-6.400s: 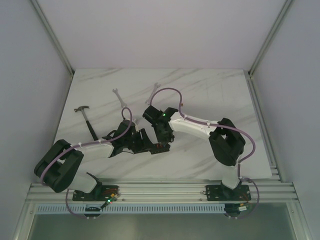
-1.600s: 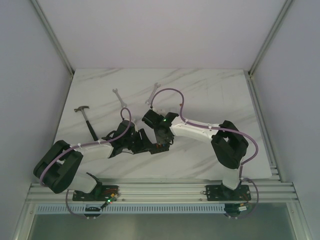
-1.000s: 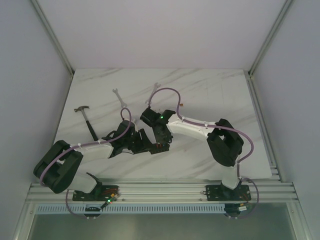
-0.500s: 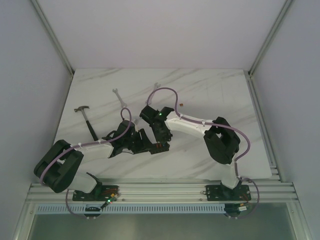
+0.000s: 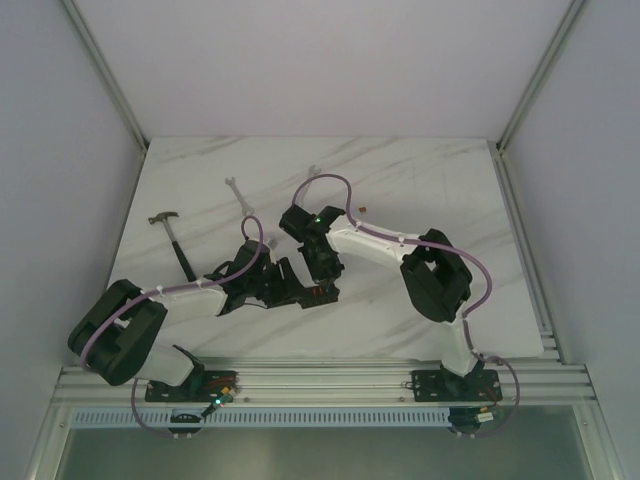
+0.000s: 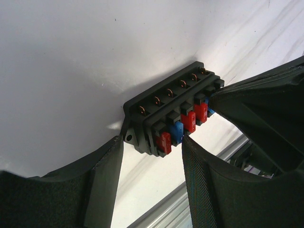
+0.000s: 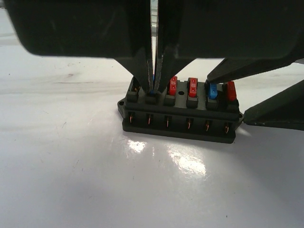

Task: Snap on the fuse box
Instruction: Install the fuse at the fuse box base.

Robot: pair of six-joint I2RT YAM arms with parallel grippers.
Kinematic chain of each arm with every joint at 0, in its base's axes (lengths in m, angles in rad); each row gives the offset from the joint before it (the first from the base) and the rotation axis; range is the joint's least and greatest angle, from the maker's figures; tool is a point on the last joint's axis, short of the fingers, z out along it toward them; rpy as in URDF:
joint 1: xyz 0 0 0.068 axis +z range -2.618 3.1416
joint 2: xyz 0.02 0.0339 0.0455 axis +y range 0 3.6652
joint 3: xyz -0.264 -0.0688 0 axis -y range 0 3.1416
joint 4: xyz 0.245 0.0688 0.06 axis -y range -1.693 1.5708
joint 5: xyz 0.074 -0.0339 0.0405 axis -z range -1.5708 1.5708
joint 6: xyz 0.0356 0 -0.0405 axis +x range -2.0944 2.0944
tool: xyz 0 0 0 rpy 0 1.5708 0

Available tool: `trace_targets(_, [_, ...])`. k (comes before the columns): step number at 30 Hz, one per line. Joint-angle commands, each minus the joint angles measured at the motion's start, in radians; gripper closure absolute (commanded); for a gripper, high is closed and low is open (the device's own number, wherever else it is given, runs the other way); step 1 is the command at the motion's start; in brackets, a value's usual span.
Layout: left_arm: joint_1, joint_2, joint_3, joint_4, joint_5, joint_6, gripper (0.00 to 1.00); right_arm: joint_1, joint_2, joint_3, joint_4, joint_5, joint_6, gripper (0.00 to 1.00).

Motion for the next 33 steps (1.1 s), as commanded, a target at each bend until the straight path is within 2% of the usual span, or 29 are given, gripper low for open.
trace_targets(1, [-0.003, 0.002, -0.039, -0.084, -0.053, 0.024, 0.4, 0.018, 0.344, -0.177, 0.293, -0.035, 0.008, 1.0])
trace_targets(10, [-0.002, -0.08, -0.038, -0.085, -0.076, 0.021, 0.4, 0.026, -0.023, -0.215, 0.299, -0.007, -0.01, 1.0])
trace_targets(18, [-0.002, -0.142, -0.019, -0.134, -0.135, 0.033, 0.37, 0.026, -0.284, -0.248, 0.307, 0.041, -0.02, 0.78])
trace_targets(22, [-0.001, -0.152, -0.001, -0.154, -0.152, 0.039, 0.35, 0.024, -0.338, -0.27, 0.322, 0.07, -0.022, 0.72])
trace_targets(27, [0.001, -0.171, 0.009, -0.167, -0.162, 0.043, 0.34, 0.02, -0.349, -0.31, 0.343, 0.072, -0.017, 0.73])
trace_targets(33, [0.0, -0.154, 0.022, -0.168, -0.142, 0.054, 0.34, 0.02, -0.288, -0.33, 0.374, 0.044, 0.009, 0.76])
